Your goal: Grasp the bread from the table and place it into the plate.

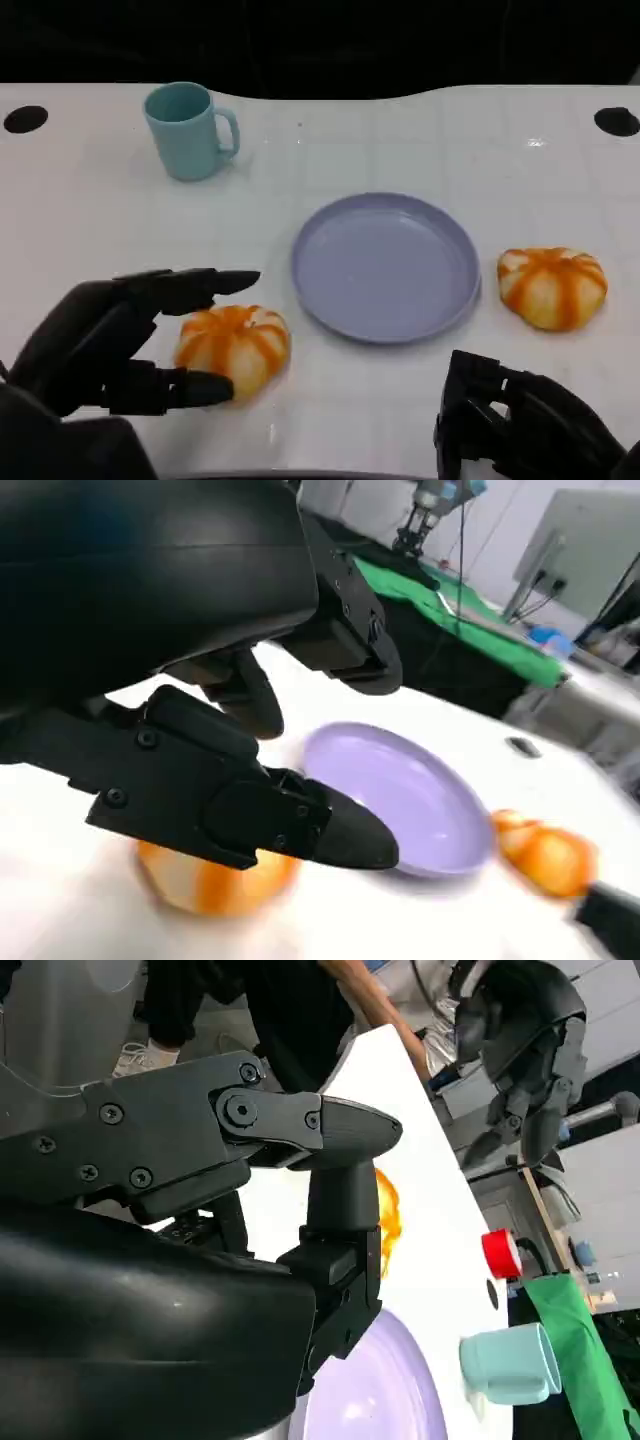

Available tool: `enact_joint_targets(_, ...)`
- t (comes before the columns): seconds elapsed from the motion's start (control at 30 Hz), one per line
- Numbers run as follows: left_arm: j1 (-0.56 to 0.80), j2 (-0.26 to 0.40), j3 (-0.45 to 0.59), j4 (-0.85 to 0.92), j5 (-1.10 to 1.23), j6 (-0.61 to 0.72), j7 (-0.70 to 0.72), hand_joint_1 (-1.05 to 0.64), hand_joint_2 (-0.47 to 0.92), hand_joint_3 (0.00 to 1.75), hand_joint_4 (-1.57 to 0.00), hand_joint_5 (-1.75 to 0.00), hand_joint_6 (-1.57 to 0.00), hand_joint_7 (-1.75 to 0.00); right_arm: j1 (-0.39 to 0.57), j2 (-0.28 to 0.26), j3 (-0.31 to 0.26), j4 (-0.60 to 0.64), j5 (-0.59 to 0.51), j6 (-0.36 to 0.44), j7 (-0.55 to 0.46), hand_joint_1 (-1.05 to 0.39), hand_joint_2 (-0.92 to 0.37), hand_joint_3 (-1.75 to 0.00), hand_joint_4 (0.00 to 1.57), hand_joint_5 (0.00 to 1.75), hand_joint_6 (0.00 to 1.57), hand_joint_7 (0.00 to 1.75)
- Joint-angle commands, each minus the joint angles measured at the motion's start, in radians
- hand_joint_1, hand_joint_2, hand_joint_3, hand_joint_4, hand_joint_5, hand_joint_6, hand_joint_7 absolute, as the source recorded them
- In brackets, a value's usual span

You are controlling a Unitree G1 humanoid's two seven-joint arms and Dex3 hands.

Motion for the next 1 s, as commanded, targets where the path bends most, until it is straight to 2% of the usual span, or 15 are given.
enact_joint_targets(0.03,-0.005,0.052,-0.031,-0.049,0.154,0.035,0.057,-0.77,0.92,0.12,-0.54,-0.22,-0.45,0.00,0.008,-0.003,-0.010,-0.015,0.005,-0.002,-0.006,-0.51,-0.92,-0.46,0.60,1.75,0.40,1.72)
enact_joint_targets(0.23,-0.035,0.086,-0.097,-0.059,0.288,0.109,0.055,-0.77,0.92,0.08,-0.53,-0.15,-0.36,0.00,0.011,0.000,-0.009,-0.017,0.003,-0.011,-0.004,-0.52,-0.92,-0.47,0.60,1.75,0.40,1.73)
enact_joint_targets(0.4,-0.080,0.111,-0.175,-0.036,0.371,0.196,-0.012,-0.78,0.92,0.07,-0.48,-0.09,-0.28,0.00,0.017,0.001,-0.008,-0.022,0.006,-0.007,-0.001,-0.53,-0.92,-0.47,0.61,1.75,0.39,1.74)
enact_joint_targets(0.53,-0.119,0.113,-0.228,0.016,0.399,0.233,-0.010,-0.79,0.92,0.05,-0.49,-0.08,-0.29,-0.01,0.020,-0.001,-0.008,-0.029,0.001,-0.007,-0.004,-0.52,-0.92,-0.47,0.60,1.75,0.39,1.75)
enact_joint_targets(0.8,-0.220,0.071,-0.323,0.202,0.413,0.324,0.008,-0.80,0.92,0.08,-0.45,-0.05,-0.26,0.00,0.016,0.000,-0.004,-0.023,-0.002,-0.017,0.004,-0.53,-0.92,-0.49,0.62,1.75,0.39,1.75)
enact_joint_targets(1.0,-0.269,0.012,-0.405,0.290,0.495,0.449,0.075,-0.78,0.92,0.05,-0.52,-0.08,-0.33,-0.02,0.011,0.001,-0.006,-0.012,-0.001,-0.028,0.010,-0.52,-0.92,-0.49,0.62,1.75,0.39,1.75)
